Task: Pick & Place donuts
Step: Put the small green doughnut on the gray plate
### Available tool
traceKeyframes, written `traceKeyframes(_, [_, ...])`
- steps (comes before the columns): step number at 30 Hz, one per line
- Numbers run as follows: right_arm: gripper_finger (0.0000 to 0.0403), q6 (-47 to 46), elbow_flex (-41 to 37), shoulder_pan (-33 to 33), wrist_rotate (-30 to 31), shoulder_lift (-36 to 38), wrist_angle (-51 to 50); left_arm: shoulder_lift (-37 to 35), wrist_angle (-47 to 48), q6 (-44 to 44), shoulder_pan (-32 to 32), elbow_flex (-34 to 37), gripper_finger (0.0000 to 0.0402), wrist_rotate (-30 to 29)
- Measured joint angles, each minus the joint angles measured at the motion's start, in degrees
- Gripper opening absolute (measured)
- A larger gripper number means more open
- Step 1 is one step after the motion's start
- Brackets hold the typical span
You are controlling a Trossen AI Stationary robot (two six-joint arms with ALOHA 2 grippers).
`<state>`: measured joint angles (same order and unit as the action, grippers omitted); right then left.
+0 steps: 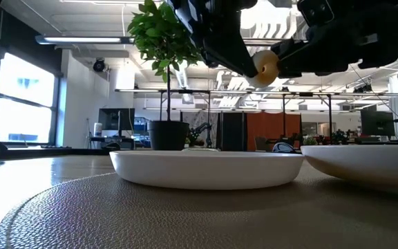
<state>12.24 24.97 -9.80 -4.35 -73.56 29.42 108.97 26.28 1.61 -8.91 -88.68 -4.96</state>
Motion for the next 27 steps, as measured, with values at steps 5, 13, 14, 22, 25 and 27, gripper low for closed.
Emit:
traceKeyframes(5, [0.0125, 0.6, 0.0, 0.0, -0.1, 0.0, -0.2, 0.0, 0.0, 0.1, -0.1, 0.0, 0.0003, -2.9])
traceKeyframes(13, [0.0019, 1.3, 0.0, 0.1, 4.1, 0.0, -1.6, 0.1, -0.5, 0.1, 0.0, 0.1, 0.0007, -5.2])
traceKeyframes(14, [0.0012, 1.3, 0.0, 0.2, 4.1, 0.0, -1.7, 0.1, -0.5, 0.1, -0.1, 0.1, 0.0012, -5.2])
traceKeyframes(22, [0.0022, 0.1, 0.1, 0.1, 4.1, 0.0, -3.2, 0.1, -0.5, 0.4, 0.0, 0.1, 0.0108, -5.5])
traceKeyframes(25, [0.0015, -0.7, 0.1, -0.4, 4.3, 0.0, -6.0, 0.1, -0.5, 1.2, 0.0, 0.1, 0.0141, -5.5])
traceKeyframes(27, [0.0008, -0.7, 0.1, -1.3, 4.7, 0.1, -8.4, 0.1, -0.8, 2.2, 0.0, 0.1, 0.0156, -5.4])
